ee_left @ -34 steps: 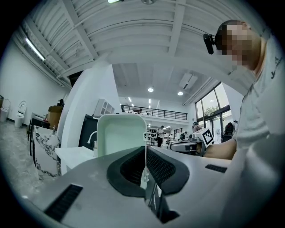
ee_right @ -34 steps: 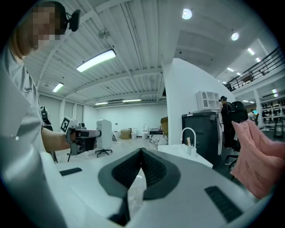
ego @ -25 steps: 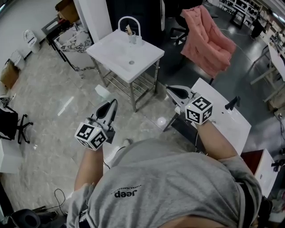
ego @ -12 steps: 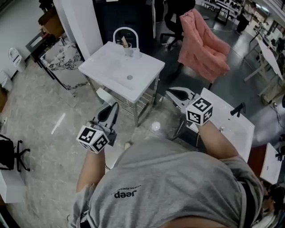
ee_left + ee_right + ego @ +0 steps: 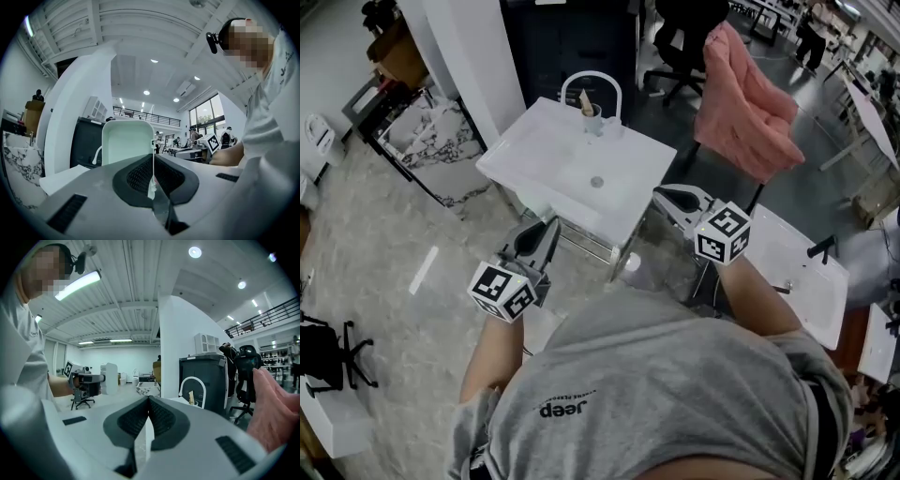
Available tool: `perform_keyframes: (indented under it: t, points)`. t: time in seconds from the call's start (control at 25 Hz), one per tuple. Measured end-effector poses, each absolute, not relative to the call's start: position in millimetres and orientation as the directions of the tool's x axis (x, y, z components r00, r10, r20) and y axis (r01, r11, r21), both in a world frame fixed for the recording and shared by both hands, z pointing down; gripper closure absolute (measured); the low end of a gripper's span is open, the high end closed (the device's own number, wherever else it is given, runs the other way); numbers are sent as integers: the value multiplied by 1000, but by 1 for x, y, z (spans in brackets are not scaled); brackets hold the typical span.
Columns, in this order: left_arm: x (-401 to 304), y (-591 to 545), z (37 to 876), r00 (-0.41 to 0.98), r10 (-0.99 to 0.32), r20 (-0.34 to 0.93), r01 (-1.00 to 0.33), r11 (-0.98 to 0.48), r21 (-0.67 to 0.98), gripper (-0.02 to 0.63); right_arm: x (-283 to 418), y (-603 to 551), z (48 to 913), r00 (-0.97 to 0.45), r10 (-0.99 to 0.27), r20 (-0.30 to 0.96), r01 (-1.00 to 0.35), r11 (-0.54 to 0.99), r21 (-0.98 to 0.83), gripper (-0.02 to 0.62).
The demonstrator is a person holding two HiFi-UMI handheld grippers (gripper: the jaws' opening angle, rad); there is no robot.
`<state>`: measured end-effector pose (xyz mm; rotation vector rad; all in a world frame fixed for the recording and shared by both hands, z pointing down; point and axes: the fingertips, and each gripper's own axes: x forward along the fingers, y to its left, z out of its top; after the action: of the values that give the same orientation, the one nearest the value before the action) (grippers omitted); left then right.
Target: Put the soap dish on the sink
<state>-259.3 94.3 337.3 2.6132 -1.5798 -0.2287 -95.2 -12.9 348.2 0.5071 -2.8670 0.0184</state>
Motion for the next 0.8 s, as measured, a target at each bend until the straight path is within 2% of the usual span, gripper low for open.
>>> perform_keyframes:
  t: [0.4, 0.8]
  points:
    - [-313, 17, 344, 496, -866, -58, -852, -499, 159, 589, -144, -81, 357, -895, -366, 255, -379, 925, 0, 537]
    - [-298, -74, 350, 485, -875, -11, -861, -479, 170, 589, -136, -171, 364, -908, -329, 261, -350, 936, -37, 537]
